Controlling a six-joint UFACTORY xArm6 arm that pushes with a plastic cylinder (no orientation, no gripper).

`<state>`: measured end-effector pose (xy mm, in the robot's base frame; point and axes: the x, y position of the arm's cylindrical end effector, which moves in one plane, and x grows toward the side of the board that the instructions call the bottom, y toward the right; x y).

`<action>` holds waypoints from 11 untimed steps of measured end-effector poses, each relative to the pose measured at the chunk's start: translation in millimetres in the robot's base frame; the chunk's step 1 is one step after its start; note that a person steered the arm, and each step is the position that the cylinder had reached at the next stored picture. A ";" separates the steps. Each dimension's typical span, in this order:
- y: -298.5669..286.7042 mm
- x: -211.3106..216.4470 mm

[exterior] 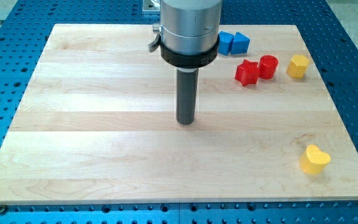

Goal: Slide the red star in between the red circle and heart

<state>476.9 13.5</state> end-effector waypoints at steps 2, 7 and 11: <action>-34.7 -37.9; 134.9 -102.9; 160.0 -86.2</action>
